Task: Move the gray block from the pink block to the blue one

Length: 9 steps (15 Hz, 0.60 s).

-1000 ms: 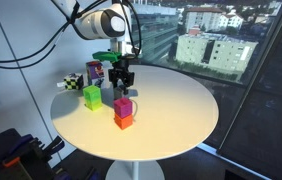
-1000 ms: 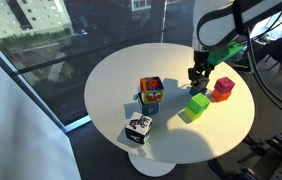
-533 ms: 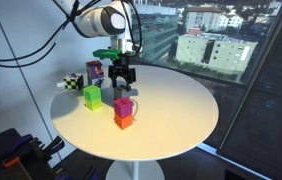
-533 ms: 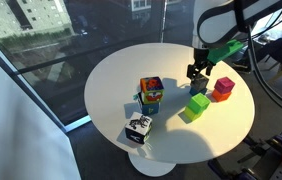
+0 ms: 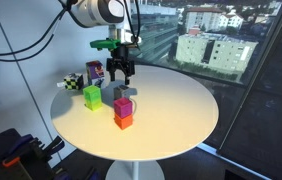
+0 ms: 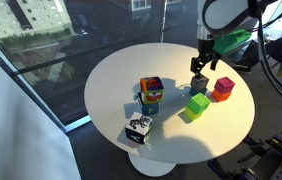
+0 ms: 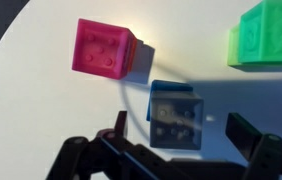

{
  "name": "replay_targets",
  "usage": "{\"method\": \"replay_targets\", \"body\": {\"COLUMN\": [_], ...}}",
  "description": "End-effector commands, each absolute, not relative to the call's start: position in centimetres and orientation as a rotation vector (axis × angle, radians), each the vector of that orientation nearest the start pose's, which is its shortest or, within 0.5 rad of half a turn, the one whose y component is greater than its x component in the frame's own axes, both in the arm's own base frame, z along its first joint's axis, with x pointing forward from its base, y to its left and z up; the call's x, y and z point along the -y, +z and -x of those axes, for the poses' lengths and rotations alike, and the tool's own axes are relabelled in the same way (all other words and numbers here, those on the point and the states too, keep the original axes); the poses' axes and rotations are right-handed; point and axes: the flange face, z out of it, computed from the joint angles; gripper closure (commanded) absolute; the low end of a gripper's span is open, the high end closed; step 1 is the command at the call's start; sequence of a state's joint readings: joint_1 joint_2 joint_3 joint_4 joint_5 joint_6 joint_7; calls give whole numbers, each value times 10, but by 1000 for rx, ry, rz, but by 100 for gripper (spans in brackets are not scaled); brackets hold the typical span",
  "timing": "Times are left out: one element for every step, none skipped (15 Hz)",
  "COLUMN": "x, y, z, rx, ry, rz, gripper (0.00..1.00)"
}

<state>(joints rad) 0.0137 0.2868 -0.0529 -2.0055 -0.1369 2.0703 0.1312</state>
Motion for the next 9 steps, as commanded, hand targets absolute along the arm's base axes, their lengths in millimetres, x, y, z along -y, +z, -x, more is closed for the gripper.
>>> {"method": "replay_targets", "body": {"x": [26, 26, 25, 25, 24, 23, 22, 21, 20], "y": [325, 332, 338, 344, 351, 357, 364, 370, 376], "z": [-561, -557, -552, -548, -544, -540, -536, -532, -528], "rx": [-167, -162, -152, -144, -132, -119, -102, -82, -65], "ry": [429, 455, 479, 500, 516, 533, 545, 563, 579], "rz": [3232, 3225, 3219, 3214, 3208, 3203, 3200, 3191, 3184], "gripper": [0, 0, 0, 0, 0, 0, 0, 0, 0]}}
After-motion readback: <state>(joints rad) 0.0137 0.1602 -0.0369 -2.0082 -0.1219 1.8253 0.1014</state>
